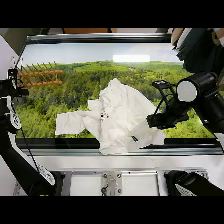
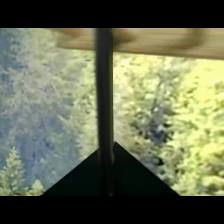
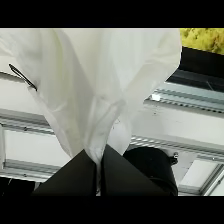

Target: Fold the clothes and pants, and hang the long-sleeved shirts on hangers.

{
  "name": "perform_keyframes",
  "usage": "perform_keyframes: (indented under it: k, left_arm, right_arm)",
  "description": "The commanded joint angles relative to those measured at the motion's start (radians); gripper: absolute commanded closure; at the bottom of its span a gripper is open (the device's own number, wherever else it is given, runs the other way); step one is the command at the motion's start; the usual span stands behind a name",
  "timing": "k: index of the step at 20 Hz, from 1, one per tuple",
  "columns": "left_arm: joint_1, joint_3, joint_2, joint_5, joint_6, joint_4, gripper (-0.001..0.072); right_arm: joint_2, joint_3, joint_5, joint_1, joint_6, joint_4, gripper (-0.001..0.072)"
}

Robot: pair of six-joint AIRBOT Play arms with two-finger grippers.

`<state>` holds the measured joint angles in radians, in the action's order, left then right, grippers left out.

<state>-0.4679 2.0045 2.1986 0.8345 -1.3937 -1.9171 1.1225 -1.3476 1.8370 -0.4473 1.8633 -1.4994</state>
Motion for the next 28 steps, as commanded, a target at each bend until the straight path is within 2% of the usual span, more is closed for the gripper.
perform_keyframes:
  k: [1,7,12,14,18,21,22,23,26,28]
  left_arm:
    - [0.012,0.003,-0.013,0.008,0.000,-0.002,0.0695]
    - [0.032,0.002,-0.095,0.076,-0.001,-0.002,0.0697]
    - [0.072,0.002,-0.208,0.078,-0.003,-0.002,0.0697]
    - [0.101,0.002,-0.255,0.087,-0.026,0.006,0.0697]
    - [0.218,0.002,-0.363,0.187,-0.153,0.010,0.0696]
    - [0.345,0.002,-0.445,0.263,-0.148,0.060,0.0695]
    - [0.389,0.002,-0.474,0.298,-0.099,0.109,0.0695]
    - [0.425,0.002,-0.496,0.332,-0.010,0.177,0.0695]
    - [0.499,0.002,-0.553,0.490,0.402,0.520,0.0695]
    - [0.515,0.002,-0.579,0.626,0.564,0.726,0.0696]
  right_arm:
    - [0.000,0.000,0.001,-0.001,0.000,0.000,0.0699]
    - [0.002,0.000,0.000,-0.001,0.000,0.000,0.0699]
    - [0.002,0.000,0.000,-0.001,0.000,0.000,0.0699]
    - [0.002,0.000,0.000,-0.001,0.000,0.000,0.0699]
    - [0.002,0.000,0.000,-0.001,0.000,0.000,0.0699]
    - [0.002,0.000,0.000,-0.001,0.000,0.000,0.0699]
    - [0.002,0.000,0.001,-0.001,0.000,0.000,0.0699]
    - [0.002,0.000,0.001,-0.001,0.000,0.000,0.0699]
    - [0.002,0.000,0.001,-0.001,0.000,0.000,0.0699]
    - [0.002,0.000,0.000,-0.001,0.000,0.000,0.0699]
